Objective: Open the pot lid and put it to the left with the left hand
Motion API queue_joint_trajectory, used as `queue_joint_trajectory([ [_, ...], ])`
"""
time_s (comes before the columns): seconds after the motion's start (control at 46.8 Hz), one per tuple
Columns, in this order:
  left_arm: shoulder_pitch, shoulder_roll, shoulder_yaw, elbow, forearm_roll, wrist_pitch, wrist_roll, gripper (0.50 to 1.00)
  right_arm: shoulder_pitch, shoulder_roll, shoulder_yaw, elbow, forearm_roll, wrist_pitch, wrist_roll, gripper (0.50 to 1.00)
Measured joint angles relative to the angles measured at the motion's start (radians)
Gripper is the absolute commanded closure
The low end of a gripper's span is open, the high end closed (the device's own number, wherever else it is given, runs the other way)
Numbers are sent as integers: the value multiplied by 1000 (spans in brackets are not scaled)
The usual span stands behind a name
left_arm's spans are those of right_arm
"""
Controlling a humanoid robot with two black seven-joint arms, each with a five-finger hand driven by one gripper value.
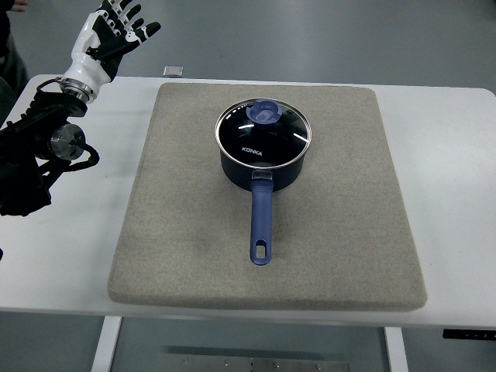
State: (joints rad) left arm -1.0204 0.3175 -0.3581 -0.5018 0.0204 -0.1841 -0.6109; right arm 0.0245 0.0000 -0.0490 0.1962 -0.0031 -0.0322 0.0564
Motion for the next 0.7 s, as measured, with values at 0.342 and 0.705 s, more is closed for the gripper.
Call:
queue_joint_trajectory([
  [0.342,-7,-4,1,3,4,0,0,508,0,0,0,-1,0,0,0,583],
  [0.705,-35,-20,15,12,8,-15,0,510,0,0,0,-1,0,0,0,583],
])
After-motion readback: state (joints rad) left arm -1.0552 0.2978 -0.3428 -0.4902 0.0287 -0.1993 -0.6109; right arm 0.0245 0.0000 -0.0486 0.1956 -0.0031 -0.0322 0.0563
